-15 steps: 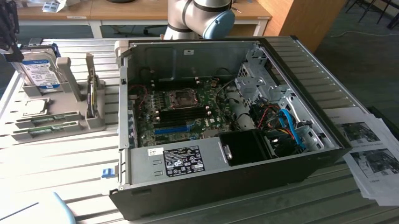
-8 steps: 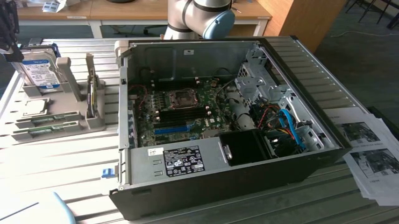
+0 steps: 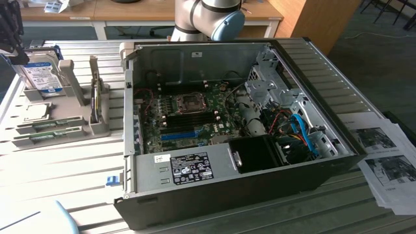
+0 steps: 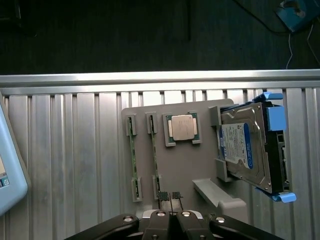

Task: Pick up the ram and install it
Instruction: 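Pick up the ram and move it above insertion slot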

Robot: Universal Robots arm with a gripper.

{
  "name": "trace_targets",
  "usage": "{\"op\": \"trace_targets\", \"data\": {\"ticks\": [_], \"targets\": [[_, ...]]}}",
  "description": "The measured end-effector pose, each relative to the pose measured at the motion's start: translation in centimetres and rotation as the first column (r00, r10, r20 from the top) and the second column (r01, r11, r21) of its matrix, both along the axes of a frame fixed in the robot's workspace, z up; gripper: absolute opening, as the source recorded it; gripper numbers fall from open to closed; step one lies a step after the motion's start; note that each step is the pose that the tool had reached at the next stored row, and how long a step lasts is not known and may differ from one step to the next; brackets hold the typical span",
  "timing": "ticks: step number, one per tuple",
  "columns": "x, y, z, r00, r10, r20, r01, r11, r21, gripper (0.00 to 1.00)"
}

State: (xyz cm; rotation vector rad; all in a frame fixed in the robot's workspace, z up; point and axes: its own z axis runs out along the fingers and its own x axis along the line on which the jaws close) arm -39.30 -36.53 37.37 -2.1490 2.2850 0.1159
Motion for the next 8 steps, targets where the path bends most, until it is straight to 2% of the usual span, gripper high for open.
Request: {"op": "trace_targets", "data": {"ticks": [4,8], "targets": [[-0.01,0.01,-0.01,1.0,0.001,0.0002,-0.001,1.0,0.0001,0.09],[-0.01,0.0,-0.01,0.9995,0.033,0.0002,-0.033,0.9995,0.0001,0.09]]}}
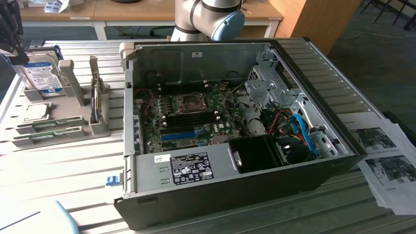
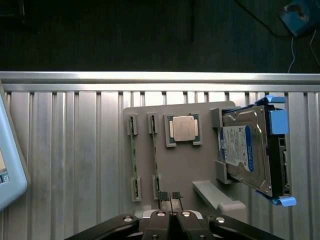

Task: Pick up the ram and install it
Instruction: 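Pick up the ram and move it above insertion slot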

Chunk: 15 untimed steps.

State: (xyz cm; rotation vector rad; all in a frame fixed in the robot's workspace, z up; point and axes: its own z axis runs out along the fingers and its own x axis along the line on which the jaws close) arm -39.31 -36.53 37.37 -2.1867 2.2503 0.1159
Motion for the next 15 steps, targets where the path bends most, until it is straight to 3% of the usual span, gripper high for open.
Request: {"op": "trace_targets", "data": {"ticks": [5,11,15], "targets": [[0.0,0.0,0.0,0.9981,0.061,-0.0001,-0.061,0.9981,-0.0001,0.09],[0.0,0.0,0.0,0.9914,0.131,-0.0001,-0.131,0.9914,0.0,0.09],[0.0,0.0,0.0,0.9901,0.141,-0.0001,-0.141,0.9901,0.0,0.09]]}}
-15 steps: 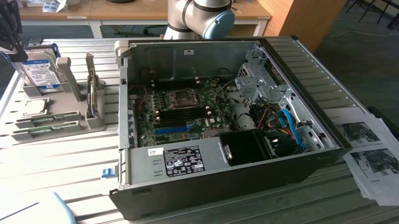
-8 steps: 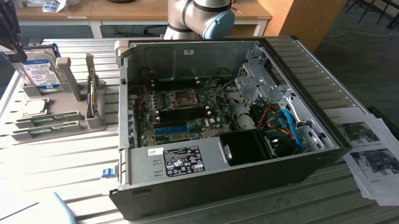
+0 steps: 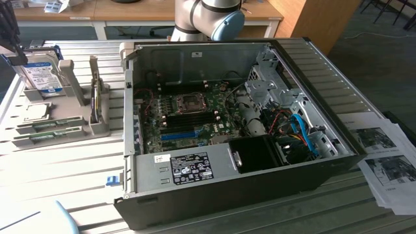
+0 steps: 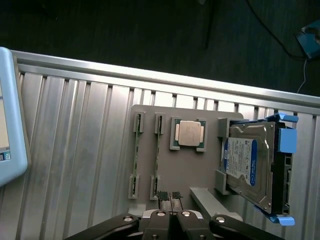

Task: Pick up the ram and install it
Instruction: 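Pick up the ram and move it above insertion slot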

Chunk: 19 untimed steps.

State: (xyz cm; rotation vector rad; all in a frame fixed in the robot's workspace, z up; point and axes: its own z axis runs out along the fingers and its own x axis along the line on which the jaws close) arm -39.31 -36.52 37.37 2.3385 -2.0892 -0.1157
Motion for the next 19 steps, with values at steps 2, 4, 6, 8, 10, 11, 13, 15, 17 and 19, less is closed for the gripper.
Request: {"op": "trace_targets", "data": {"ticks": [2,4,6,8,10,11,13,15,17,19], "targets": [[0.0,0.0,0.0,1.0,0.0,0.0,0.0,1.0,0.0,0.09],[0.0,0.0,-0.02,1.0,0.0,0.0,0.0,1.0,0.0,0.09],[0.01,0.0,-0.08,1.0,0.0,0.0001,0.0,1.0,0.0,0.09],[0.0,0.0,-0.18,1.0,0.0,0.0001,0.0,1.0,0.0,0.09],[0.0,0.0,-0.31,1.0,0.0,0.0,0.0,1.0,0.0002,0.09],[-0.01,0.0,-0.37,1.0,0.0,0.0001,0.0,1.0,0.0002,0.09],[0.0,-0.01,-0.46,1.0,0.0,0.0,0.0,1.0,0.0002,0.09],[0.0,-0.01,-0.53,1.0,0.0,0.0001,0.0,1.0,0.0003,0.09],[0.0,-0.01,-0.62,1.0,0.0,0.0,0.0,1.0,0.0003,0.09],[0.0,-0.02,-0.75,1.0,0.0,0.0001,0.0,1.0,0.0003,0.09]]}}
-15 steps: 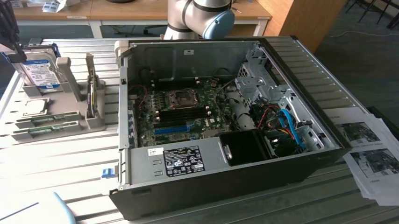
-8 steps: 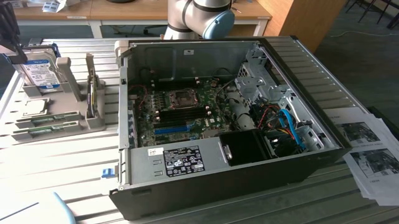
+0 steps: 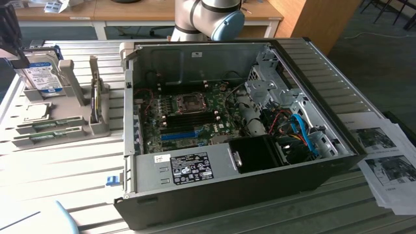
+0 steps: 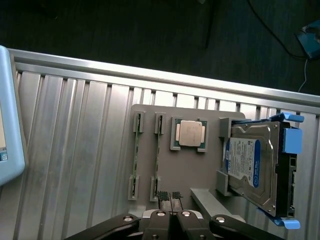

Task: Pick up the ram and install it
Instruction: 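Pick up the ram and move it above insertion slot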

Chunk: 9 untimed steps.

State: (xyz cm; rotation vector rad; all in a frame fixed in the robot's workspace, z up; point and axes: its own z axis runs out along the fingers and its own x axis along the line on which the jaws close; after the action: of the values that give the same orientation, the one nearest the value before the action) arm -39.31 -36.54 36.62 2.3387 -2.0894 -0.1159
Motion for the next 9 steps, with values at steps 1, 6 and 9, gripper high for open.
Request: {"op": "trace_targets", "data": {"ticks": [1,6,9], "targets": [[0.0,0.0,-0.11,1.0,0.0,-0.0001,0.0,1.0,0.0,0.09],[0.0,-0.02,-0.71,1.0,0.0,0.0,0.0,1.0,0.0003,0.09],[0.0,-0.04,-1.05,1.0,0.0,-0.0001,0.0,1.0,0.0003,0.09]]}}
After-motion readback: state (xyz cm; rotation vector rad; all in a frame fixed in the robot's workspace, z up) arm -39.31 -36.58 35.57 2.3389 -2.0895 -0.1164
